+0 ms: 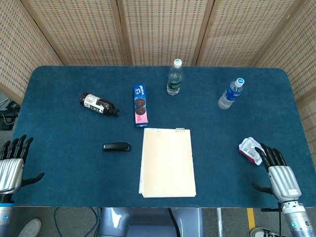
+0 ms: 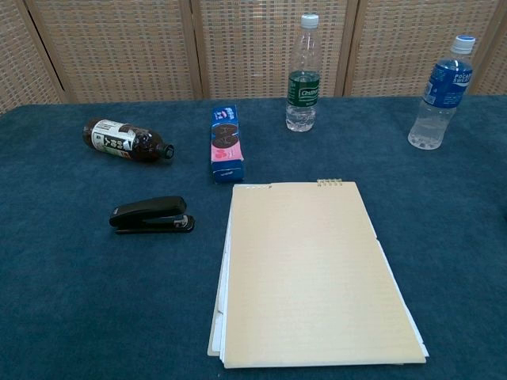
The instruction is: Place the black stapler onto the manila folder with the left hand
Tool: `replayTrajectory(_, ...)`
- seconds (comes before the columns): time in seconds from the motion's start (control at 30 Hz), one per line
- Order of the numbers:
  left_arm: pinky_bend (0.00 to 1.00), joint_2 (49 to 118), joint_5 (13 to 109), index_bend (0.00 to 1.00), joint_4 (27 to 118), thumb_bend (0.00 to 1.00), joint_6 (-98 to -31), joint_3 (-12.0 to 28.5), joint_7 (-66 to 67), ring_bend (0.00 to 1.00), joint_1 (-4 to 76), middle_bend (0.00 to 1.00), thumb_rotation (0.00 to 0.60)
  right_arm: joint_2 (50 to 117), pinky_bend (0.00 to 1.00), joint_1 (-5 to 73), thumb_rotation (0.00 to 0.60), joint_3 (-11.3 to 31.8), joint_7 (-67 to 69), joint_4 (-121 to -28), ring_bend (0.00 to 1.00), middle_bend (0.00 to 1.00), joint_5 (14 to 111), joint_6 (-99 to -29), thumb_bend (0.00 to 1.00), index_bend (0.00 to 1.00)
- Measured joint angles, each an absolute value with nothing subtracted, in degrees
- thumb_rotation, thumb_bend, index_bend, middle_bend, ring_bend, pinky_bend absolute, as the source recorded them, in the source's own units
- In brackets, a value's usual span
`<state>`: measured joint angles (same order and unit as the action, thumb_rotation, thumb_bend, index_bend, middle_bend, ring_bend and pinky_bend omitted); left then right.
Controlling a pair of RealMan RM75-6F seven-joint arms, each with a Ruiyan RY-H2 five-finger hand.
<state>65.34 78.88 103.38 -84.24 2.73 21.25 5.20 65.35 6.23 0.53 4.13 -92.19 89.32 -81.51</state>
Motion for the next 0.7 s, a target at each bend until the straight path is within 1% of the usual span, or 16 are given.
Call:
replayTrajectory(0.17, 0.00, 65.7, 78.3, 0.00, 102.9, 0.03, -82.7, 3.2, 21.8, 0.00, 6.3, 0.00, 0.600, 65.4, 0.00, 6.3, 0.600, 0.6, 4.0, -92.1, 0.00, 0.00, 89.1, -81.3, 0.15, 0.06)
replayTrajectory(0.27, 0.00, 66.0, 77.2, 0.00, 102.2, 0.07, -80.2, 3.8, 23.5, 0.00, 8.0, 0.00, 0.600, 65.6, 0.00, 6.3, 0.600, 0.6, 3.7, -92.1, 0.00, 0.00, 89.1, -81.1, 0.15, 0.06)
replayTrajectory(0.33, 0.03, 66.2, 76.2, 0.00, 101.9, 0.09, -78.2, 4.6, 24.7, 0.00, 9.6, 0.00, 0.600, 65.7, 0.00, 6.4, 0.600, 0.6, 3.4, -92.2, 0.00, 0.00, 89.0, -81.1, 0.15, 0.07)
replayTrajectory(0.4, 0.11, 66.5, 75.0, 0.01, 101.7, 0.12, -76.2, 5.4, 25.5, 0.01, 11.4, 0.00, 0.600, 65.7, 0.00, 6.4, 0.600, 0.7, 3.4, -92.2, 0.00, 0.00, 88.9, -81.1, 0.15, 0.07)
replayTrajectory(0.43, 0.13, 66.7, 74.5, 0.02, 101.6, 0.13, -75.3, 5.8, 25.8, 0.03, 12.1, 0.00, 0.600, 65.7, 0.00, 6.4, 0.600, 0.7, 3.5, -92.2, 0.00, 0.00, 88.9, -81.2, 0.15, 0.07)
replayTrajectory(0.5, 0.17, 67.2, 72.9, 0.08, 101.2, 0.13, -73.2, 6.7, 26.4, 0.08, 13.9, 0.01, 0.600, 65.7, 0.00, 6.3, 0.600, 0.8, 3.6, -92.2, 0.00, 0.00, 88.9, -81.3, 0.15, 0.07)
replayTrajectory(0.6, 0.20, 68.6, 70.5, 0.17, 100.2, 0.14, -70.4, 7.9, 27.7, 0.15, 16.5, 0.08, 0.600, 65.6, 0.00, 6.3, 0.600, 0.8, 3.9, -92.2, 0.00, 0.00, 88.8, -81.4, 0.15, 0.07)
replayTrajectory(0.7, 0.23, 70.7, 68.2, 0.23, 98.9, 0.14, -68.1, 8.7, 29.0, 0.18, 18.8, 0.11, 0.600, 65.4, 0.00, 6.3, 0.600, 0.9, 4.4, -92.2, 0.00, 0.00, 88.7, -81.4, 0.15, 0.07)
